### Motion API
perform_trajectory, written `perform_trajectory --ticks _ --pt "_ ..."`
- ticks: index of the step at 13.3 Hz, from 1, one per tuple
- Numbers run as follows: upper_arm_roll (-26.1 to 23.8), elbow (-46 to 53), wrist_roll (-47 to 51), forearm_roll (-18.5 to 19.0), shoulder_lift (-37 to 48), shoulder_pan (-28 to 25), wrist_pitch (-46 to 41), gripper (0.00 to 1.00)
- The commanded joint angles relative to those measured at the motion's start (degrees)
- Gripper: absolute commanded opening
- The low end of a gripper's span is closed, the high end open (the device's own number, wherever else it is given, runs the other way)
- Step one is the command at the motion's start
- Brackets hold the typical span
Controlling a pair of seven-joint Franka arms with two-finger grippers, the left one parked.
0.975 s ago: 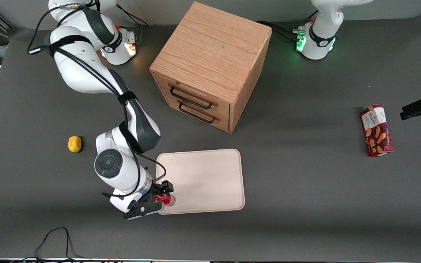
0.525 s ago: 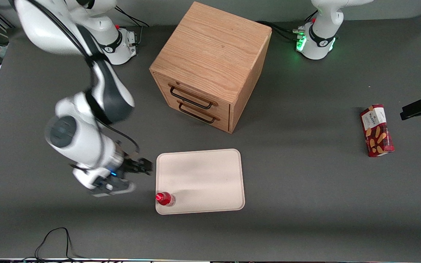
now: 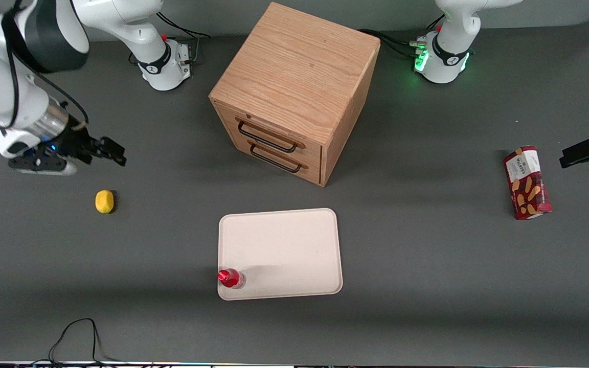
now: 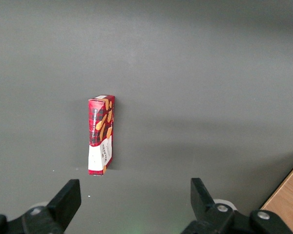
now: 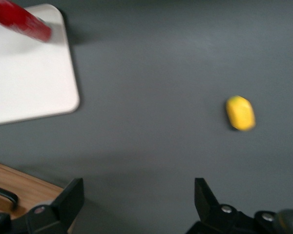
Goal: Place coke bottle on tray
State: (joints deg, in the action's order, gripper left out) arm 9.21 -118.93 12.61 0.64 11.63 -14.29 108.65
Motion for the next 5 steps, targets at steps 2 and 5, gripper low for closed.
perform_trajectory --ticks 2,5 --pt "2.92 3.77 0.22 2.44 2.09 -0.57 -6.50 1.00" --pt "2.66 8.52 -0.04 2.44 0.42 -0.65 -11.08 1.00"
